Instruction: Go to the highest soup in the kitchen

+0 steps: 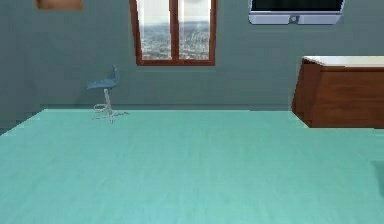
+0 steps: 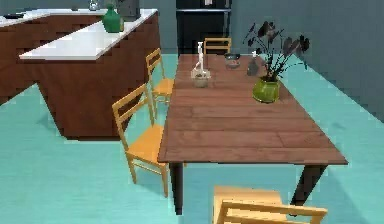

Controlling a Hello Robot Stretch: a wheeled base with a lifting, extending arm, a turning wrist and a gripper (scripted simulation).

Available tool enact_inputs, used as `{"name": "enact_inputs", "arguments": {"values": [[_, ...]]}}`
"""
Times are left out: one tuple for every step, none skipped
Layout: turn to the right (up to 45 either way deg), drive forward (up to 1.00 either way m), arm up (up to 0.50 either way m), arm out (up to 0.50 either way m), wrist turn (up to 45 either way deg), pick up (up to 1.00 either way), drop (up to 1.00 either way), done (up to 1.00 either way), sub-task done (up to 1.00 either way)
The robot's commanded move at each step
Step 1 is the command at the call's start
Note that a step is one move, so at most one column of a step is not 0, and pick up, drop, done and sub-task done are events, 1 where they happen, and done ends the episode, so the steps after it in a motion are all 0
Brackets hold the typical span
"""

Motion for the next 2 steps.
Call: {"name": "enact_inputs", "arguments": {"values": [[36.0, 0.00, 0.00, 0.00, 0.0, 0.00, 0.00, 0.00, 0.00], [0.0, 1.00, 0.00, 0.00, 0.0, 0.00, 0.00, 0.00, 0.00]]}}
